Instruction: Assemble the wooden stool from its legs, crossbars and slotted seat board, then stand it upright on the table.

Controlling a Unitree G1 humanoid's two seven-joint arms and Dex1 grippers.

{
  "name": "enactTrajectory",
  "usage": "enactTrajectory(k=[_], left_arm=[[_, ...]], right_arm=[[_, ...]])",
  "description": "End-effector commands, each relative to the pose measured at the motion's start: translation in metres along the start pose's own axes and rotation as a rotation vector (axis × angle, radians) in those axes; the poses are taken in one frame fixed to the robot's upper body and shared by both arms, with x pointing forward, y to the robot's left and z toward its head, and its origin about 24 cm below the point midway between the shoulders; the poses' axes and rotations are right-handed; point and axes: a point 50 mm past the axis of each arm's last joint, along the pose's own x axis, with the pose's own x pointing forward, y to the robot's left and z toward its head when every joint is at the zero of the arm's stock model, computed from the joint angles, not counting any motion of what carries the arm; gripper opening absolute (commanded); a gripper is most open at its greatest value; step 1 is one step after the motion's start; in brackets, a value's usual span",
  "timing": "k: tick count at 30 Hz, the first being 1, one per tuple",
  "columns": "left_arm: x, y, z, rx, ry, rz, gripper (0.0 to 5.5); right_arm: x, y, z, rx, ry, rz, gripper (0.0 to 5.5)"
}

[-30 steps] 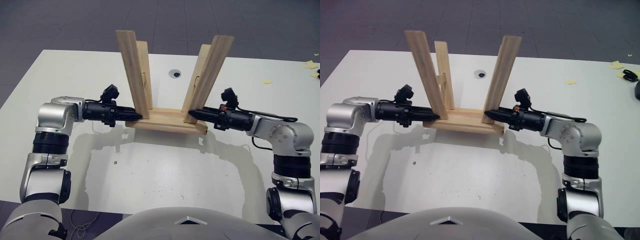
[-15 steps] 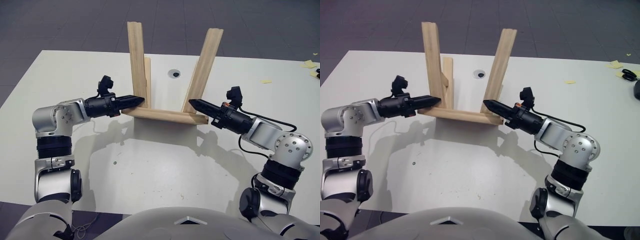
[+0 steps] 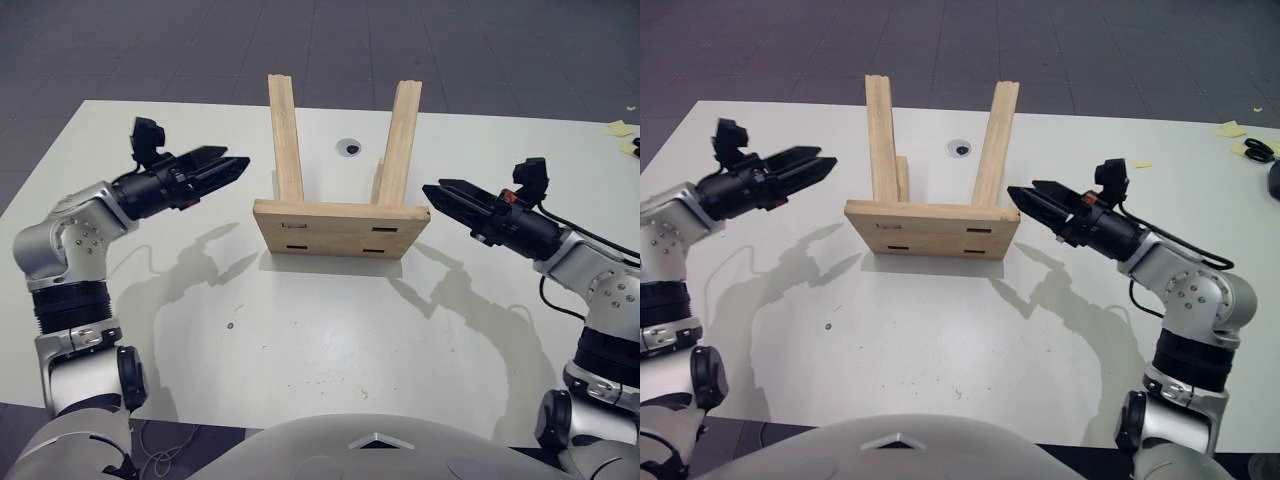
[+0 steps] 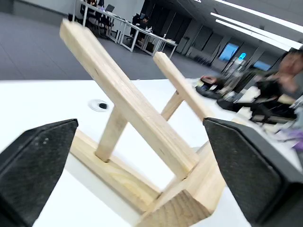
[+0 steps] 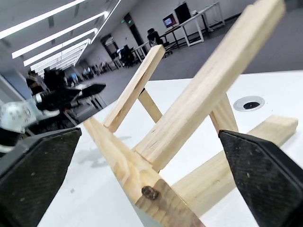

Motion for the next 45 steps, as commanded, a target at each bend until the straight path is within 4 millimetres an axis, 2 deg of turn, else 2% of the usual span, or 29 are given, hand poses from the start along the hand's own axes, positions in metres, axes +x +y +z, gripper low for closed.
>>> enactTrajectory(k=[1,6,9,13,18,19,24,29,38,39,41,45], left_arm=[[-0.002,-0.029,-0.019,0.137,0.153,-0.167,5.38],[-0.001,-0.029,-0.042,0.117,0.285,-0.285,5.38],[0.013,-0.015,-0.053,0.152,0.313,-0.266,5.38],[0.032,-0.005,-0.064,0.174,0.315,-0.269,5.38],[0.042,-0.001,-0.069,0.152,0.322,-0.312,5.38],[0.042,-0.001,-0.070,0.156,0.327,-0.317,5.40],[0.039,0.001,-0.075,0.103,0.344,-0.334,4.65],[0.046,-0.001,-0.077,0.088,0.327,-0.349,3.88],[0.052,-0.005,-0.069,0.016,0.288,-0.389,2.35],[0.051,-0.005,-0.067,-0.009,0.285,-0.400,2.31],[0.048,-0.008,-0.065,-0.062,0.284,-0.430,2.23],[0.041,-0.015,-0.053,-0.195,0.277,-0.512,2.21]], right_arm=[[-0.007,0.003,-0.019,-0.262,0.247,0.139,5.40],[-0.007,-0.032,-0.036,-0.388,0.365,0.145,5.40],[0.002,-0.048,-0.040,-0.420,0.383,0.152,5.40],[0.021,-0.056,-0.045,-0.412,0.370,0.180,5.40],[0.031,-0.048,-0.056,-0.381,0.374,0.263,5.40],[0.032,-0.047,-0.057,-0.379,0.375,0.270,5.20],[0.032,-0.046,-0.060,-0.359,0.369,0.264,4.52],[0.036,-0.044,-0.064,-0.356,0.367,0.260,3.79],[0.038,-0.041,-0.067,-0.341,0.369,0.254,2.31],[0.038,-0.041,-0.067,-0.332,0.372,0.256,2.22],[0.038,-0.039,-0.067,-0.286,0.378,0.264,1.92],[0.036,-0.025,-0.053,-0.046,0.379,0.343,1.87]])
